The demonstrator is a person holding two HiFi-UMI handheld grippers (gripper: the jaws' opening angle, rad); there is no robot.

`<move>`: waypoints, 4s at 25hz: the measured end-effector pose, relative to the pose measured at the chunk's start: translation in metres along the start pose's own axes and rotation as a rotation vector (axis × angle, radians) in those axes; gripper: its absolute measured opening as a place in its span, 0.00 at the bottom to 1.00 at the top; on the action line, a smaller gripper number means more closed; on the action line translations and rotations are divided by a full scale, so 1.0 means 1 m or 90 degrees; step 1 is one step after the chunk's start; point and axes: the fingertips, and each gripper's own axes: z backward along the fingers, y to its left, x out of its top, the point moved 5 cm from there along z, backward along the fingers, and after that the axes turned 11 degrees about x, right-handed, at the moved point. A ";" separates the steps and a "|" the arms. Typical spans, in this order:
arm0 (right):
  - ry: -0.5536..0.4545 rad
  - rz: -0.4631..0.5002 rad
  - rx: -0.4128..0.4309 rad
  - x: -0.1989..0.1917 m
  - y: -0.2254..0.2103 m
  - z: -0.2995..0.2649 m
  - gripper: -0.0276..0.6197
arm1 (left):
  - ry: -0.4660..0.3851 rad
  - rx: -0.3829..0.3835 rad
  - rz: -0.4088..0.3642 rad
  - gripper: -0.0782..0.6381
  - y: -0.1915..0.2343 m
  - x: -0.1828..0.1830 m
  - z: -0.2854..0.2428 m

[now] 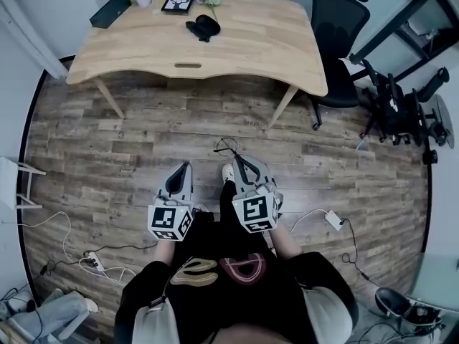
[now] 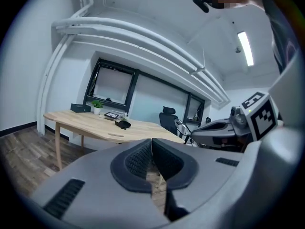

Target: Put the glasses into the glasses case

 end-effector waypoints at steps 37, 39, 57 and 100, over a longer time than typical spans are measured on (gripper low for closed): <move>-0.035 0.070 0.168 -0.002 -0.235 -0.138 0.07 | 0.003 0.116 0.023 0.13 -0.063 0.042 -0.243; -0.035 0.065 0.167 -0.003 -0.240 -0.140 0.07 | 0.002 0.112 0.020 0.13 -0.065 0.045 -0.250; -0.012 0.053 0.138 0.014 -0.261 -0.189 0.07 | 0.006 0.110 0.037 0.13 -0.017 0.056 -0.298; 0.055 -0.024 0.029 0.126 -0.276 -0.399 0.07 | 0.016 0.026 0.025 0.13 0.198 0.136 -0.440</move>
